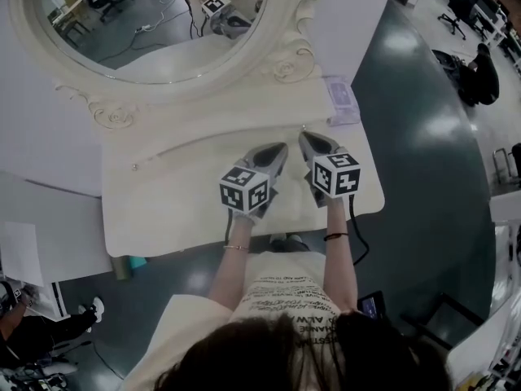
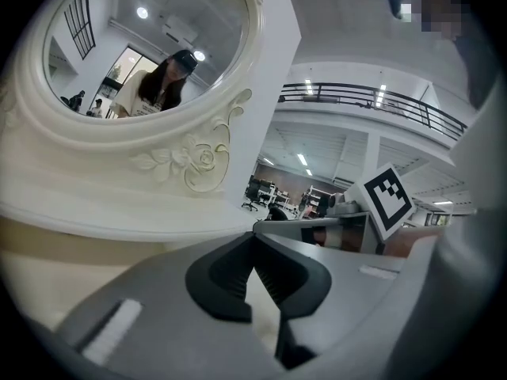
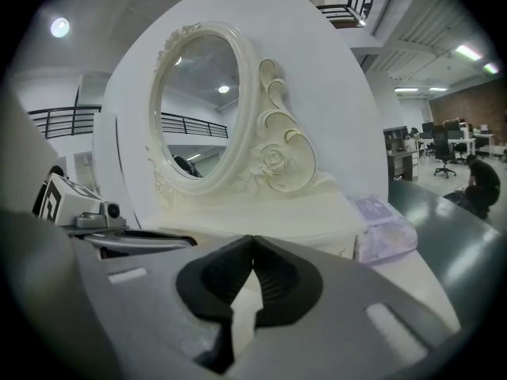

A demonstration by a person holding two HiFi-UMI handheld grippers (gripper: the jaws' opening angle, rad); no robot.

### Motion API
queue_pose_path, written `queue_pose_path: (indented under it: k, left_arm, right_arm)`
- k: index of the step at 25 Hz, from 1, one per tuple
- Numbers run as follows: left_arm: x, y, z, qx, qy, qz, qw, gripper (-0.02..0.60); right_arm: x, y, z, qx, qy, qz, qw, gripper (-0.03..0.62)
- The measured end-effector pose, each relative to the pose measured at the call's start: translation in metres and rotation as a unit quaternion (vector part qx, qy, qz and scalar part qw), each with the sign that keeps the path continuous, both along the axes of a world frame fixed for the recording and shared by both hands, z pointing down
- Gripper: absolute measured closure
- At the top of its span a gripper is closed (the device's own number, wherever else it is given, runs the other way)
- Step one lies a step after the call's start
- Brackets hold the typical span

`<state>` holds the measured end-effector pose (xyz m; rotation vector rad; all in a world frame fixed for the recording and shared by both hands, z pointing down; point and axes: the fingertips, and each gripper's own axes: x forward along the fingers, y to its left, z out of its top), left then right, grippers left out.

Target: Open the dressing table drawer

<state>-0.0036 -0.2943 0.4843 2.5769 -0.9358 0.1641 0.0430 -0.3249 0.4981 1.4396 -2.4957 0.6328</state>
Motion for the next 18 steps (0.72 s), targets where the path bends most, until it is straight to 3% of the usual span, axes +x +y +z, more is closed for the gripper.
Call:
queue_pose_path:
  k: [9,18]
  left_arm:
    - [0.002,-0.007,0.006,-0.016,0.006,-0.009,0.9998,0.583]
    - [0.009,-0.014,0.023,-0.036,0.001,-0.018,0.9992,0.583]
  right_arm:
    - [0.014,-0.010,0.025,-0.035,0.032,0.026,0.999,0.591]
    - [0.019,-0.026,0.043,-0.066,0.021,0.024,0.997,0.571]
